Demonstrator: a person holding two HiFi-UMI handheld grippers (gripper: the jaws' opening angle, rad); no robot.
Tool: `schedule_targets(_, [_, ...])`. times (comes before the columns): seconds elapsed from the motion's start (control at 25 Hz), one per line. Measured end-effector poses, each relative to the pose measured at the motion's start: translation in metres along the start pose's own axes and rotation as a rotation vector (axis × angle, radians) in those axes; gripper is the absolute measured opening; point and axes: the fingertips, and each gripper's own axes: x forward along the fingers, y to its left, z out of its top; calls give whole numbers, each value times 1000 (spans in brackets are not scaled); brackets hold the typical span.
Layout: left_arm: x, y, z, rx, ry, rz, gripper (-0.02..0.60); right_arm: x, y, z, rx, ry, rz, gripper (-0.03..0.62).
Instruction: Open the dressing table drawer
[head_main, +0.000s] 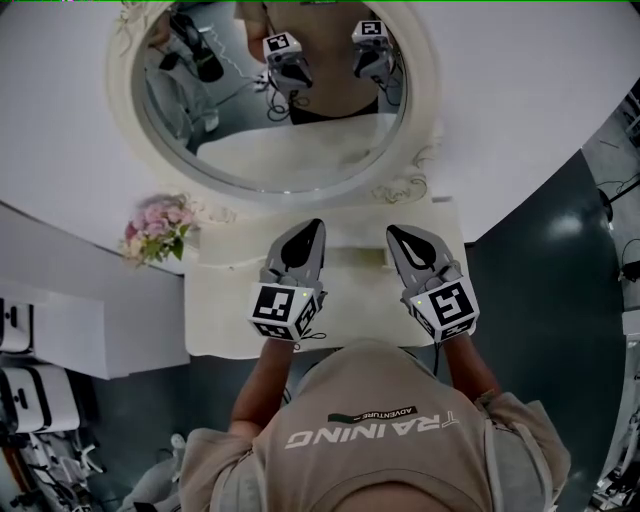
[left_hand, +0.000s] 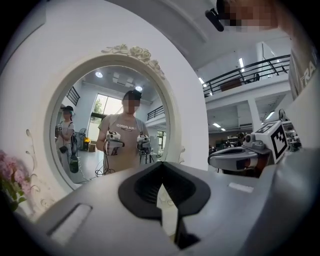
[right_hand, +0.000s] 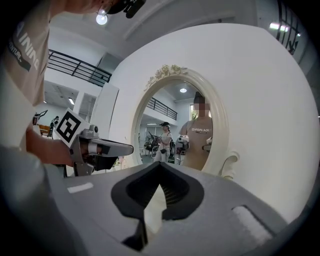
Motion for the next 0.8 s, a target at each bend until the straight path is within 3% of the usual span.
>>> schedule_targets(0.28, [-4, 0, 18, 38, -54, 22, 18, -9, -6, 20, -3, -50, -6, 2])
schedule_targets(0.8, [-2, -12, 8, 32, -22, 16, 18, -11, -12, 15, -2, -34, -4, 2])
